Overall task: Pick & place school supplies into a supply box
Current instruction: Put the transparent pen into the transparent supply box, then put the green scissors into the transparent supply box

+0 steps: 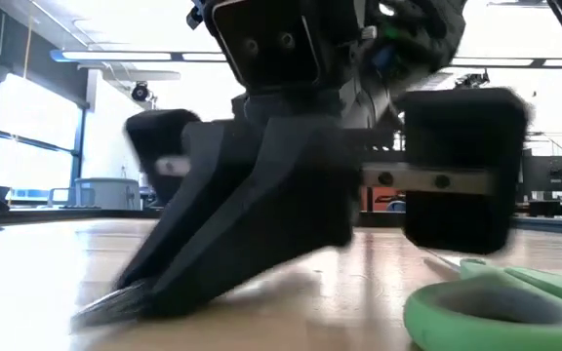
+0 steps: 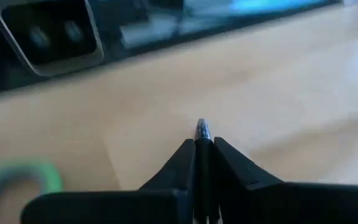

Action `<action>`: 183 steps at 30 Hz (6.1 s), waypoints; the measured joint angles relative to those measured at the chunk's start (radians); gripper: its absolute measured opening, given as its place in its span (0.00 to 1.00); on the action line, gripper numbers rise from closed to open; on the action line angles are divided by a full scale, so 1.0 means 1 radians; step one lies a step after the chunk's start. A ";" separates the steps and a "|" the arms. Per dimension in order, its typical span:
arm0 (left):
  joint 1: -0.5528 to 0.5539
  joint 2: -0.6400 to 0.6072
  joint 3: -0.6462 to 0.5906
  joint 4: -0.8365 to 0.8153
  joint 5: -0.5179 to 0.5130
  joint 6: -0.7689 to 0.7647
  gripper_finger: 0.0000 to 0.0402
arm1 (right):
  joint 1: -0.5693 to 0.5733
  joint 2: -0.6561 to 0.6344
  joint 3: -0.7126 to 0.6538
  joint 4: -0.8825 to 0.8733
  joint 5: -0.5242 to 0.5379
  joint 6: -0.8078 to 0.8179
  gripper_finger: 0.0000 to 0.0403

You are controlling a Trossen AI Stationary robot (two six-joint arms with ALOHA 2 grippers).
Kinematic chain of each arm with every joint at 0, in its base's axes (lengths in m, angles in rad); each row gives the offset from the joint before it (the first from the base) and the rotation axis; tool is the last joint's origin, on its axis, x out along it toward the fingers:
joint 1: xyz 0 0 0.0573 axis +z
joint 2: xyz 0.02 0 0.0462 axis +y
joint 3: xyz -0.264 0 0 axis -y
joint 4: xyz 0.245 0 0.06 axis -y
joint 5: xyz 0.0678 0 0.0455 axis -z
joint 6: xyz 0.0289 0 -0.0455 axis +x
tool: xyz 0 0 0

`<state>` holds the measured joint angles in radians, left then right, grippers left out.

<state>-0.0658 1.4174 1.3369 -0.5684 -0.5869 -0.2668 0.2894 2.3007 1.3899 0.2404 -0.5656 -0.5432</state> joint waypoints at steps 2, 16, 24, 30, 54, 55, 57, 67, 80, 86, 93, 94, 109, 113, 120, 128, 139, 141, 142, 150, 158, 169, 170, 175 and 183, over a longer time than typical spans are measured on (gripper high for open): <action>0.000 0.000 0.000 -0.006 0.000 0.000 0.36 | -0.002 -0.050 -0.003 -0.046 0.047 -0.046 0.03; -0.001 -0.008 0.043 -0.055 -0.120 -0.067 0.36 | -0.199 -0.377 -0.010 -0.375 0.473 -0.218 0.03; -0.001 -0.035 0.157 -0.243 -0.391 -0.109 0.36 | -0.375 -0.372 -0.207 -0.061 0.492 -0.193 0.05; 0.001 -0.048 0.196 -0.273 -0.420 -0.157 0.36 | -0.493 -0.373 -0.340 0.223 0.411 -0.117 0.05; 0.000 -0.038 0.199 -0.192 -0.386 -0.158 0.36 | -0.492 -0.260 -0.302 0.182 0.675 -0.085 0.20; 0.000 -0.038 0.199 -0.192 -0.385 -0.158 0.36 | -0.492 -0.260 -0.302 0.183 0.678 -0.085 0.21; 0.000 -0.038 0.199 -0.192 -0.377 -0.158 0.36 | -0.486 -0.260 -0.302 0.168 0.681 -0.085 0.23; 0.000 -0.038 0.199 -0.226 -0.343 -0.160 0.36 | -0.312 -0.480 -0.303 -0.184 0.941 -0.053 0.26; 0.000 -0.038 0.199 -0.243 -0.315 -0.167 0.36 | 0.162 -0.810 -0.396 -0.669 0.474 0.113 0.23; 0.000 -0.038 0.199 -0.243 -0.312 -0.202 0.36 | 0.381 -0.775 -0.476 -0.417 0.579 -0.070 0.23; 0.000 -0.038 0.199 -0.242 -0.259 -0.242 0.36 | 0.395 -0.618 -0.391 -0.335 0.553 -0.028 0.21; 0.000 -0.038 0.199 -0.242 -0.255 -0.248 0.36 | 0.394 -0.584 -0.368 -0.343 0.542 -0.020 0.21; 0.000 -0.038 0.199 -0.244 -0.073 -0.349 0.36 | 0.391 -0.267 -0.077 -0.583 0.589 -0.022 0.21; 0.000 -0.038 0.199 -0.246 -0.032 -0.351 0.36 | 0.372 -0.261 -0.080 -0.600 0.503 -0.039 0.21; 0.000 -0.038 0.199 -0.256 -0.026 -0.332 0.36 | 0.366 -0.264 -0.114 -0.590 0.526 -0.109 0.18; 0.000 -0.038 0.199 -0.251 0.062 -0.334 0.36 | 0.311 -0.264 -0.121 -0.598 0.509 -0.112 0.04; 0.000 -0.037 0.199 -0.242 0.154 -0.341 0.36 | 0.288 -0.367 -0.129 -0.722 0.892 -0.139 0.03; 0.000 -0.038 0.199 -0.242 0.155 -0.341 0.36 | 0.267 -0.414 -0.125 -0.731 0.952 -0.171 0.02; 0.000 -0.037 0.199 -0.241 0.155 -0.341 0.36 | 0.248 -0.430 -0.125 -0.725 0.961 -0.196 0.01; 0.000 -0.037 0.199 -0.241 0.156 -0.341 0.36 | -0.031 -0.474 -0.124 -0.483 0.916 -0.278 0.01; 0.000 -0.037 0.198 -0.241 0.157 -0.342 0.36 | -0.261 -0.465 -0.125 -0.300 0.736 -0.217 0.01; 0.000 -0.037 0.198 -0.241 0.163 -0.342 0.36 | -0.370 -0.366 -0.123 -0.213 0.585 -0.192 0.01; 0.000 -0.037 0.198 -0.241 0.163 -0.342 0.36 | -0.373 -0.356 -0.123 -0.213 0.603 -0.199 0.01; 0.000 -0.037 0.198 -0.241 0.164 -0.342 0.36 | -0.388 -0.328 -0.123 -0.210 0.626 -0.179 0.03; 0.000 -0.037 0.198 -0.241 0.172 -0.342 0.36 | -0.422 -0.295 -0.123 -0.178 0.460 -0.044 0.05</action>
<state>-0.0662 1.3800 1.5352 -0.8097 -0.4145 -0.6090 -0.1326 2.0060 1.2667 0.0628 -0.1051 -0.5869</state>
